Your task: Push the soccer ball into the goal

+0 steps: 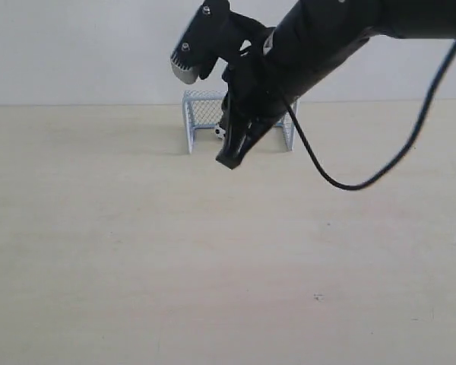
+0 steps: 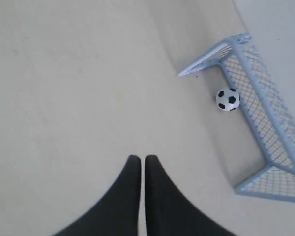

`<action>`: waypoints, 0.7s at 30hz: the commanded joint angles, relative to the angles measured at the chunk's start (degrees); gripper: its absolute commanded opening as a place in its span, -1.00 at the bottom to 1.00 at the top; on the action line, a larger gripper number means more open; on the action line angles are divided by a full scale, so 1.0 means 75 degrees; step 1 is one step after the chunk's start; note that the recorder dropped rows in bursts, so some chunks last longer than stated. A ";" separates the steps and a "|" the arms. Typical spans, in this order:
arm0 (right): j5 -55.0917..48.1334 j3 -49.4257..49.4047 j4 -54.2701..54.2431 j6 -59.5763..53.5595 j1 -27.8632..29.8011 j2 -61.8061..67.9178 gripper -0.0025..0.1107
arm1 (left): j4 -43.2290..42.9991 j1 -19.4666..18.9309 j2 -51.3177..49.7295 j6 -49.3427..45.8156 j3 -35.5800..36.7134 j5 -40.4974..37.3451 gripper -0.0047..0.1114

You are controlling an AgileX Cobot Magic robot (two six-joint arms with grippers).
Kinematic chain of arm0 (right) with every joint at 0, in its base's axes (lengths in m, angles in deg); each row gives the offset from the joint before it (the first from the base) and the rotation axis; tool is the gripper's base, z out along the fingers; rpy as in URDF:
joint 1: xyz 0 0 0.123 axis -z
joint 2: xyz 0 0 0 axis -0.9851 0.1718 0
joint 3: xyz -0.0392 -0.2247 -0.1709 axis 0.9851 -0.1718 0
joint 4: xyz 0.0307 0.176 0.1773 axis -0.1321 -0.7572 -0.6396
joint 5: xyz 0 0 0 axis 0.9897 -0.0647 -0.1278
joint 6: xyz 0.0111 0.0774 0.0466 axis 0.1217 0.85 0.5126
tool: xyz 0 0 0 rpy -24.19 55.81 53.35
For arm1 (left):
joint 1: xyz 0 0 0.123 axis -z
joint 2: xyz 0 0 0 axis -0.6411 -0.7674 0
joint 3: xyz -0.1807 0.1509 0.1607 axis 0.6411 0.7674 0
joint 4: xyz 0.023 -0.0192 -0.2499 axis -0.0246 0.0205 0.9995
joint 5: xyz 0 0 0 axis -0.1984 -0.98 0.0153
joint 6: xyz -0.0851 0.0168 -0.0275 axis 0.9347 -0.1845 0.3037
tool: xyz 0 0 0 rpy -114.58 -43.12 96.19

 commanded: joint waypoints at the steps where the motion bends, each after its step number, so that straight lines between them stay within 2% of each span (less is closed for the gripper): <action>1: -0.0075 -0.1280 0.0133 0.0453 -0.0257 -0.0713 -0.96 | -0.0013 0.0032 -0.0023 -0.0023 -0.0017 -0.0005 -0.84; 9: 0.0046 -0.3200 0.0233 0.1989 -0.1116 -0.2346 -0.96 | -0.0013 0.0032 -0.0023 -0.0023 -0.0017 -0.0005 -0.84; 15: 0.0413 -0.4242 0.0245 0.3321 -0.2035 -0.3629 -0.96 | -0.0013 0.0032 -0.0023 -0.0023 -0.0017 -0.0005 -0.84; 21: 0.0583 -0.4994 0.0213 0.5165 -0.2512 -0.4644 -0.96 | -0.0013 0.0032 -0.0023 -0.0023 -0.0017 -0.0005 -0.84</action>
